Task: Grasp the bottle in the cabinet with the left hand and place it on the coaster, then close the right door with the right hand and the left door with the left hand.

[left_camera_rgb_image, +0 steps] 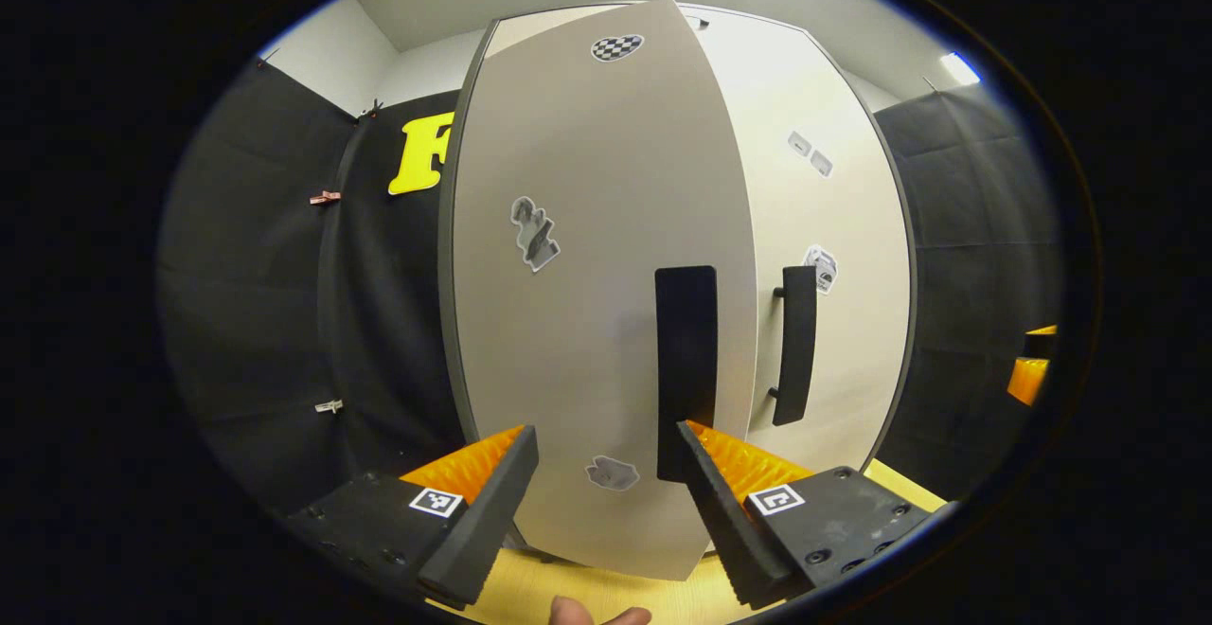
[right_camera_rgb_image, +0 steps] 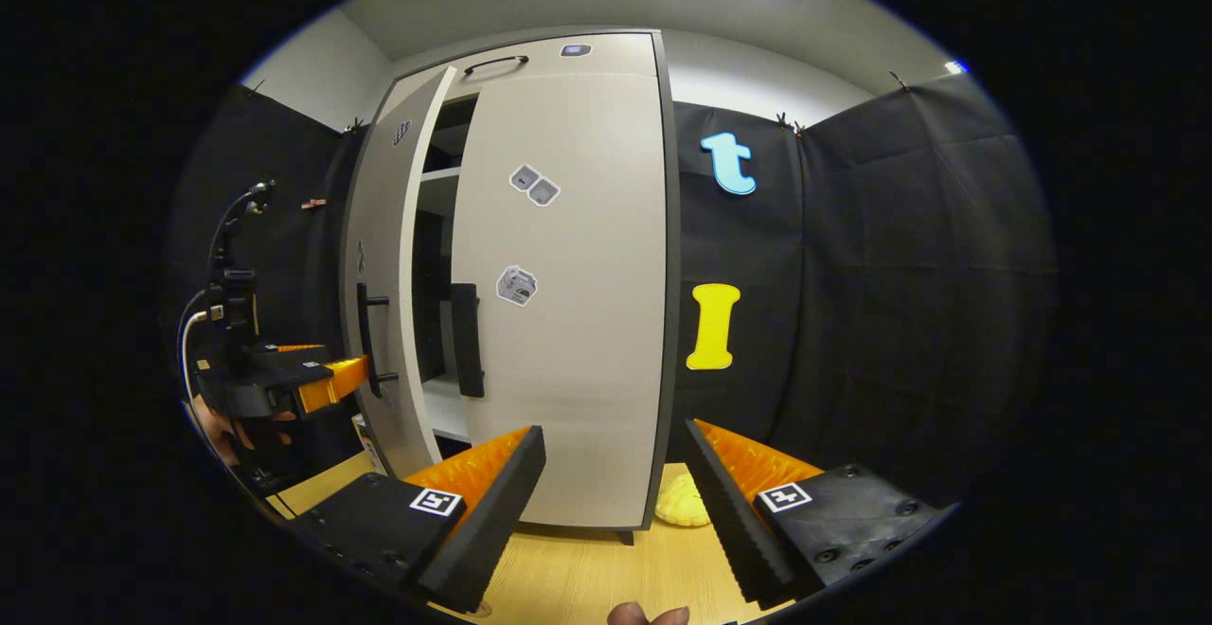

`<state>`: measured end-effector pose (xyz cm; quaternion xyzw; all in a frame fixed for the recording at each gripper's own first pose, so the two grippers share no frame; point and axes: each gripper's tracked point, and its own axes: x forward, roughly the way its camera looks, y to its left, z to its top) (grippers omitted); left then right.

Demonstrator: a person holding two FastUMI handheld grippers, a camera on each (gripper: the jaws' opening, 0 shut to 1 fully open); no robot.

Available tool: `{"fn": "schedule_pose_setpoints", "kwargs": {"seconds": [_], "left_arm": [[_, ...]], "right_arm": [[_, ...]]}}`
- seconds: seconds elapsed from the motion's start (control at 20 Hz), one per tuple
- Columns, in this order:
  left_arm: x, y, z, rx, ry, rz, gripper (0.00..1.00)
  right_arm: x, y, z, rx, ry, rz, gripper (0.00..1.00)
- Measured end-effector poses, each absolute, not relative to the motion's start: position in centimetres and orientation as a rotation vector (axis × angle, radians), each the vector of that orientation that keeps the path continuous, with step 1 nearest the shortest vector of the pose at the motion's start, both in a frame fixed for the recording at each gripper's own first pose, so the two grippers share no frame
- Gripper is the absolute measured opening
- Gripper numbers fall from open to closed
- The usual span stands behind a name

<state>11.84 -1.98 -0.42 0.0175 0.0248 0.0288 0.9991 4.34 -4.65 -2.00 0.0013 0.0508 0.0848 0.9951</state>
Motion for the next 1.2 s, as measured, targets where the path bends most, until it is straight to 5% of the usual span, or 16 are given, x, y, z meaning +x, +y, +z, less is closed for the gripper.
{"fn": "schedule_pose_setpoints", "kwargs": {"seconds": [0.6,1.2], "left_arm": [[14.6,-3.2,0.2,0.043,0.039,0.048,0.95],[5.9,-0.7,-1.0,0.01,0.086,0.033,0.94]], "right_arm": [[4.1,-5.9,-2.1,0.024,0.116,0.155,0.97],[2.9,-3.2,-1.2,0.038,0.124,0.175,0.97]]}}
